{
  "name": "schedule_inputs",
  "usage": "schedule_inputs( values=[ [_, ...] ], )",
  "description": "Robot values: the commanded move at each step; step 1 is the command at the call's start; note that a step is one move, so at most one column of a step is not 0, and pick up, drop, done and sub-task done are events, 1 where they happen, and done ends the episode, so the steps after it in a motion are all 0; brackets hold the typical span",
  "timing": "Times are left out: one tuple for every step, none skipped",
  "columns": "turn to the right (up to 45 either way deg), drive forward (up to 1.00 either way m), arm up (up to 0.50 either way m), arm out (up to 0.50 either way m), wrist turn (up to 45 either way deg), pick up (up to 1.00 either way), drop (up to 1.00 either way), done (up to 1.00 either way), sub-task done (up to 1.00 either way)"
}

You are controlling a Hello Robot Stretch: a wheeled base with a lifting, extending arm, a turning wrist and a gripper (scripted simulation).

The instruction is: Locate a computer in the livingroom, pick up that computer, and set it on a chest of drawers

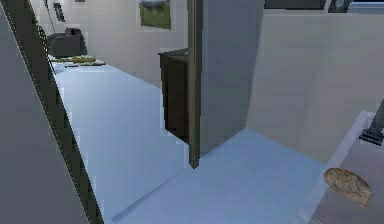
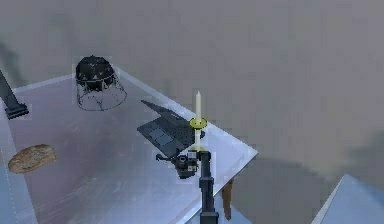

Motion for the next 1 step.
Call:
schedule_inputs(
  values=[
    [0.0, 0.0, 0.0, 0.0, 0.0, 1.0, 0.0, 0.0, 0.0]
  ],
)
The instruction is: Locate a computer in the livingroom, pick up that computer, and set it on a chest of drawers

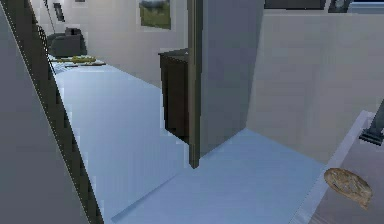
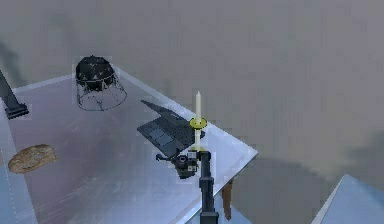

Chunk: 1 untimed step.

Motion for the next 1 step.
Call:
schedule_inputs(
  values=[
    [0.0, 0.0, 0.1, 0.0, 0.0, 0.0, 0.0, 0.0, 0.0]
  ],
)
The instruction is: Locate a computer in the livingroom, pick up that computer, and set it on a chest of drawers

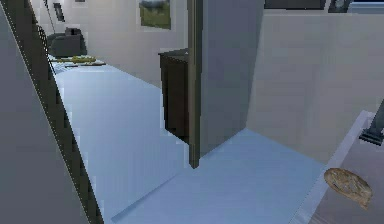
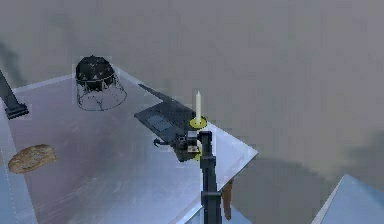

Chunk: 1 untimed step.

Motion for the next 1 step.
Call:
schedule_inputs(
  values=[
    [0.0, 0.0, 0.32, 0.0, 0.0, 0.0, 0.0, 0.0, 0.0]
  ],
)
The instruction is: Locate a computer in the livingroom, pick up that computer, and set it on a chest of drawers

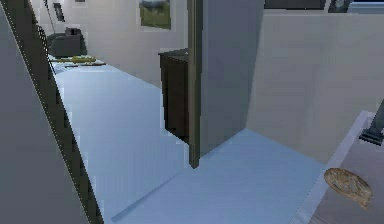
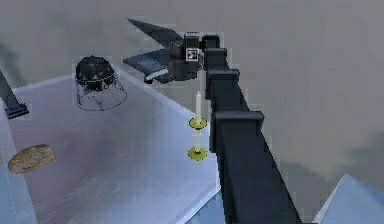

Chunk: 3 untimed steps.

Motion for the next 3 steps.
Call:
schedule_inputs(
  values=[
    [0.0, 0.0, 0.0, 0.0, -45.0, 0.0, 0.0, 0.0, 0.0],
    [0.0, 0.0, 0.0, 0.0, -45.0, 0.0, 0.0, 0.0, 0.0],
    [0.0, 0.0, 0.0, 0.0, -15.0, 0.0, 0.0, 0.0, 0.0]
  ],
)
